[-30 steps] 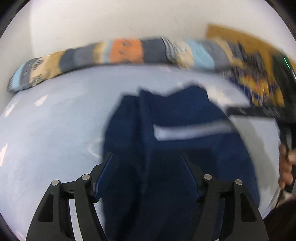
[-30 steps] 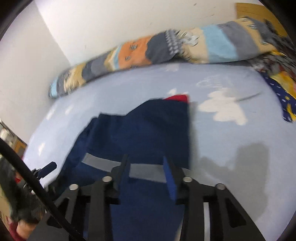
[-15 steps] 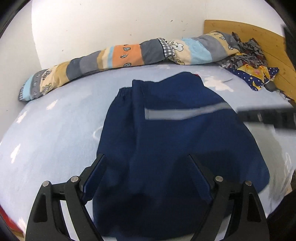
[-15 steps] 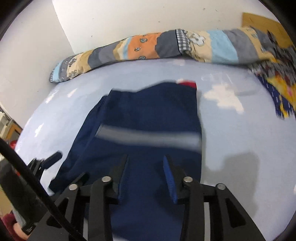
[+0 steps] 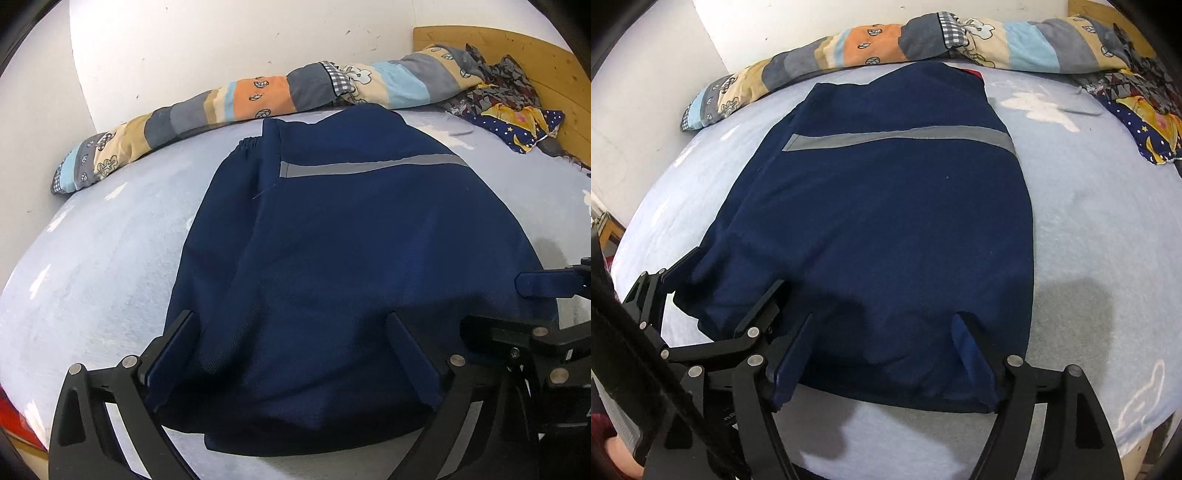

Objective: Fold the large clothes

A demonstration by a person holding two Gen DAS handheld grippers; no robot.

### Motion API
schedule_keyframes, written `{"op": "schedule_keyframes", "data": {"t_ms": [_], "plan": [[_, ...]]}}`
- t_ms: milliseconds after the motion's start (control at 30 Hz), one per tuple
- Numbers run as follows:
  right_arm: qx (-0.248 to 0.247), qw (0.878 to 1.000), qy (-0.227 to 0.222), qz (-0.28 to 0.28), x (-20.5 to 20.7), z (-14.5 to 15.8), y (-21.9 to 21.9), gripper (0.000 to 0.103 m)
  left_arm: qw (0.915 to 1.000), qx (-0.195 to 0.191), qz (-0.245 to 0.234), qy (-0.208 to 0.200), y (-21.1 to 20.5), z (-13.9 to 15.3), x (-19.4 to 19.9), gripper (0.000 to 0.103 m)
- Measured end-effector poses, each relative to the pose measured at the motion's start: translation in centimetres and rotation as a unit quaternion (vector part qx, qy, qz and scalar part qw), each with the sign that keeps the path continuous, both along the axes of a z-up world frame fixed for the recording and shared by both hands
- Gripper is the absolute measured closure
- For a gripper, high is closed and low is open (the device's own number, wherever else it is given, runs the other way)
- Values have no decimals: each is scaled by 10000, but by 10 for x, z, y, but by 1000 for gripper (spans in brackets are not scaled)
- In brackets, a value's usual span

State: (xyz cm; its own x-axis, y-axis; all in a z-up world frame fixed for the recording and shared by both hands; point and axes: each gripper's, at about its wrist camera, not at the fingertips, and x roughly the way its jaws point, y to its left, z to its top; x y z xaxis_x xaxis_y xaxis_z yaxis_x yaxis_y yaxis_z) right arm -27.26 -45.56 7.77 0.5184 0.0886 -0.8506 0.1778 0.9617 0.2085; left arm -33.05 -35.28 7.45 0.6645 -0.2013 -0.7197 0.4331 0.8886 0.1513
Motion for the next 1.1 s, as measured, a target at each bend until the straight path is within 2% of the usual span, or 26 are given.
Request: {"op": "schedule_keyframes", "data": {"t_ms": [367, 633, 1100], "plan": [[204, 9997, -152, -66, -14, 7, -7, 22, 9999, -40, 82, 122, 0, 2, 3, 2], [-103, 9980, -406, -469, -20, 22, -22, 22, 9999, -51, 88, 128, 0, 2, 3, 1], [-202, 9967, -319, -712, -20, 21, -31, 21, 9995, -106, 154, 239, 2, 3, 6, 0]]}}
